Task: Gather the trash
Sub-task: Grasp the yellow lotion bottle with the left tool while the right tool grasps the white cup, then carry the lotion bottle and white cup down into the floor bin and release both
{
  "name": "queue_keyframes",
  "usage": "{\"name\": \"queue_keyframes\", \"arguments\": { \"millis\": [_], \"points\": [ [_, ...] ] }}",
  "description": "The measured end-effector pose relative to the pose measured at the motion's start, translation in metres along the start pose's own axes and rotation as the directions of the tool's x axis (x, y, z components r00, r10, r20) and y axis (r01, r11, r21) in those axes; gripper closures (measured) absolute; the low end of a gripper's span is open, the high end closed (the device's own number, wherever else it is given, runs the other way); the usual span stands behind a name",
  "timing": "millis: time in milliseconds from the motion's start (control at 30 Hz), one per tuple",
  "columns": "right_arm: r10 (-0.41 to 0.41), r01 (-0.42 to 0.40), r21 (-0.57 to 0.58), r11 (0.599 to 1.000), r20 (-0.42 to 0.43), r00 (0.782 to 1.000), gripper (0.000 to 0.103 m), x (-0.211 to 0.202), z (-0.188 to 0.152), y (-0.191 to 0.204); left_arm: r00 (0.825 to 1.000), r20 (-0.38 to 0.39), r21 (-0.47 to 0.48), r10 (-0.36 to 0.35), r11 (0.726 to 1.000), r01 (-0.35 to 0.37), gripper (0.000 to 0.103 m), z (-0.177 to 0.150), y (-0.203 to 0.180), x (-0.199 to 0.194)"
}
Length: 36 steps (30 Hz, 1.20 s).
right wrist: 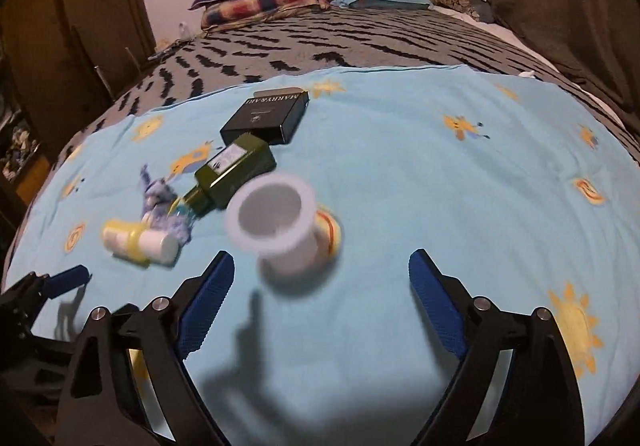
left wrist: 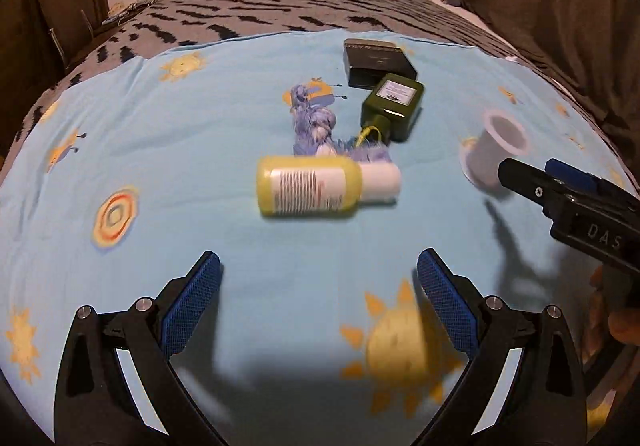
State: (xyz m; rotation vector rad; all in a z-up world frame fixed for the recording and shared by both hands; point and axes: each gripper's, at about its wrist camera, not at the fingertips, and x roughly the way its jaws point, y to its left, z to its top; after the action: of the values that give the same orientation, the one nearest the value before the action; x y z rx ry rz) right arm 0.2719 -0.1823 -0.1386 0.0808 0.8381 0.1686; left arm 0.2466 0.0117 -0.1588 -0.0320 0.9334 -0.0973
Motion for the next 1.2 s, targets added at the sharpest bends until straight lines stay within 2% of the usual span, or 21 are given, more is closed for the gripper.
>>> {"name": "queue_keyframes", "arguments": {
  "millis": [100, 267, 367, 433, 600, 800, 1200],
  "points": [
    [0.003, -0.003, -0.001, 1.000, -0.004, 1.000, 0.016, 0.010, 0.009, 0.003, 1.000, -0.001, 0.010, 0.005, 1.000, -0.005, 0.009, 0.011, -0.006, 0.010],
    [0.016, -0.016, -0.009, 1.000, -0.008, 1.000, 0.027, 0.019, 0.017, 0.005, 1.000, -0.002, 0.001, 0.014, 1.000, -0.014, 0.009, 0.027, -0.009, 0.023],
    [0.033, -0.033, -0.010, 0.999, -0.020, 0.999, 0.046, 0.024, 0.018, 0.006, 1.000, -0.013, -0.007, 0.007, 1.000, -0.007, 0.010, 0.034, -0.007, 0.030],
    [0.050, -0.050, -0.007, 0.999, -0.026, 0.998, 0.066, 0.027, 0.019, 0.005, 1.000, -0.012, -0.005, 0.002, 1.000, -0.002, 0.022, 0.034, -0.006, 0.031],
    [0.042, -0.042, -0.031, 0.999, 0.002, 0.999, 0.066, 0.016, 0.017, 0.008, 1.000, -0.002, -0.002, -0.008, 1.000, 0.008, 0.022, 0.029, -0.005, 0.022],
    [0.032, -0.030, -0.066, 0.997, 0.023, 0.999, 0.067, -0.015, 0.004, 0.012, 0.999, 0.025, 0.038, -0.028, 0.999, 0.027, 0.022, 0.004, -0.008, -0.014],
    [0.054, -0.051, -0.048, 0.998, 0.057, 0.997, 0.066, -0.110, -0.069, 0.008, 0.991, 0.111, 0.064, -0.080, 0.995, 0.073, 0.022, -0.067, -0.024, -0.113]
  ]
}}
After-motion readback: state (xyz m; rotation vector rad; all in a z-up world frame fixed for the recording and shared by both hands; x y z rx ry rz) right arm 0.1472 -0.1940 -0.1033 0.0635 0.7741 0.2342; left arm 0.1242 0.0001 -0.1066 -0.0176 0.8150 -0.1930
